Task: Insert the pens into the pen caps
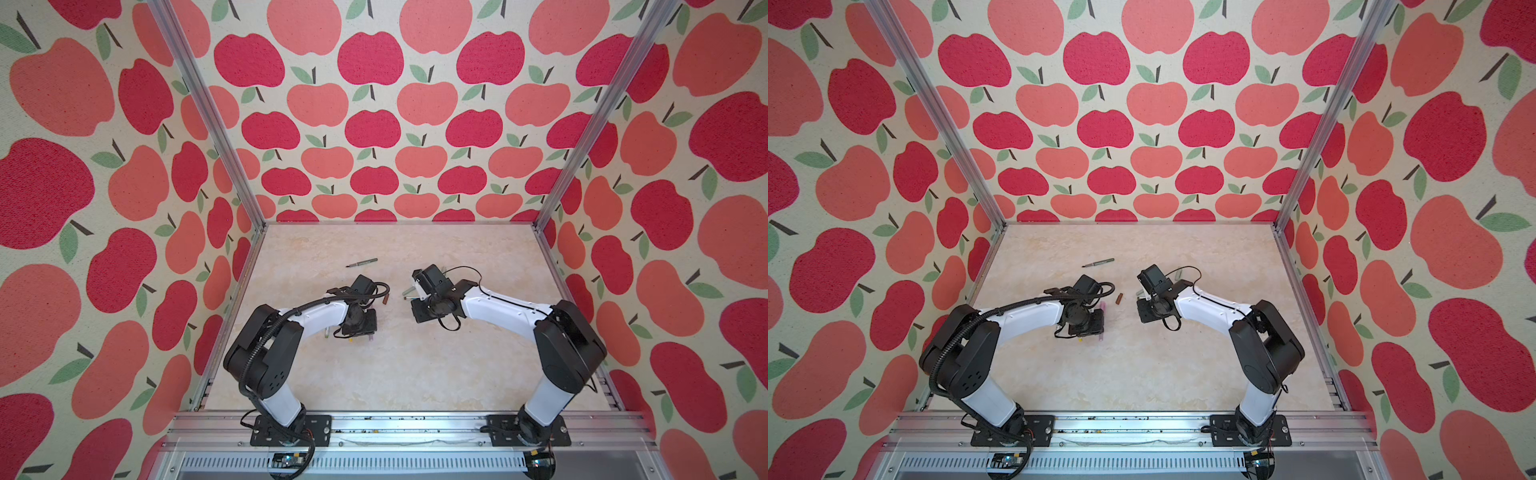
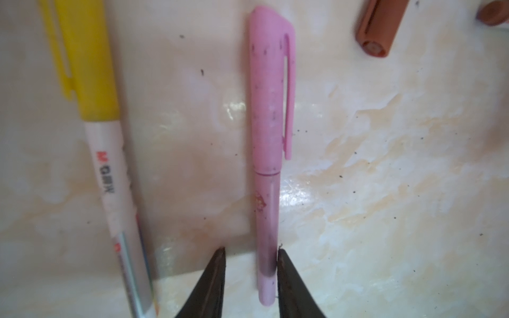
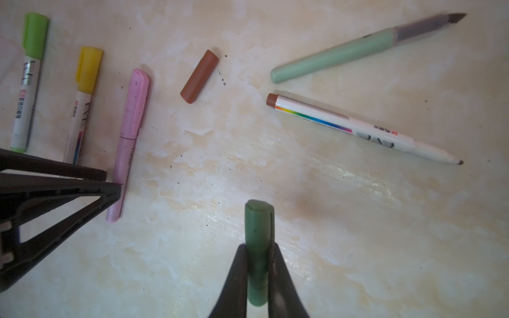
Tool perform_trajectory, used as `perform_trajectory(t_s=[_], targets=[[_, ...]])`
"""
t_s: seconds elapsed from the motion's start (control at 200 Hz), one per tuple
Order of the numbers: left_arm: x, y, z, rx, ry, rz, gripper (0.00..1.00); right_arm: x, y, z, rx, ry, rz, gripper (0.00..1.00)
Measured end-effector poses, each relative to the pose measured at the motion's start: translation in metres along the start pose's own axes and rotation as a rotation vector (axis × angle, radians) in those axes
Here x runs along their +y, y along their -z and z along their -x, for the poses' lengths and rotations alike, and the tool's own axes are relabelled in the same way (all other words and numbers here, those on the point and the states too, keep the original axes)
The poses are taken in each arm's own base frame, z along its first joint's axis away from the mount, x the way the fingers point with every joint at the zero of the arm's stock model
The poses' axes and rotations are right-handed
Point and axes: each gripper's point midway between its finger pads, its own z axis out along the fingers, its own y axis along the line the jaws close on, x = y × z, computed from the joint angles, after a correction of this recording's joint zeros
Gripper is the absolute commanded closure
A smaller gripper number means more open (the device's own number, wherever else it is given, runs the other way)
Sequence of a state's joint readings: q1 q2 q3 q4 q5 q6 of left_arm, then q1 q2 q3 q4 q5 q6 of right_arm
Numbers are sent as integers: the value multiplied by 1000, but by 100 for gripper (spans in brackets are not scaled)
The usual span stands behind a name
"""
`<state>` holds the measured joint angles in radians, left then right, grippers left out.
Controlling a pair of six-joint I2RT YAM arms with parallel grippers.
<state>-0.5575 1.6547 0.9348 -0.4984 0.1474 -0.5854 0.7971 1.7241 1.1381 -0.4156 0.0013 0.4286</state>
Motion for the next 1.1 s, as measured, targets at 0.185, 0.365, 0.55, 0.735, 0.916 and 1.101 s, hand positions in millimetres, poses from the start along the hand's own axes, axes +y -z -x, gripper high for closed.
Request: perform_trajectory(t_s=[0.185, 0.365, 0.55, 0.735, 0.916, 1.101], targets=[[3, 24, 7, -55, -10, 8, 57, 4, 0, -2, 10, 0, 21, 89], [-2, 62, 43, -176, 9, -44, 55, 10, -9, -13, 44, 28, 33, 89], [12, 86, 69, -262, 71, -61, 52, 30, -19, -35, 99, 114, 43, 89], [27, 105, 83, -328, 102, -64, 47, 34, -29, -49, 141, 148, 31, 85], [35, 117, 95, -384, 128, -76, 42, 32, -34, -51, 154, 161, 22, 80], [34, 110, 111, -400, 204, -105, 40, 31, -39, -49, 155, 177, 10, 72]])
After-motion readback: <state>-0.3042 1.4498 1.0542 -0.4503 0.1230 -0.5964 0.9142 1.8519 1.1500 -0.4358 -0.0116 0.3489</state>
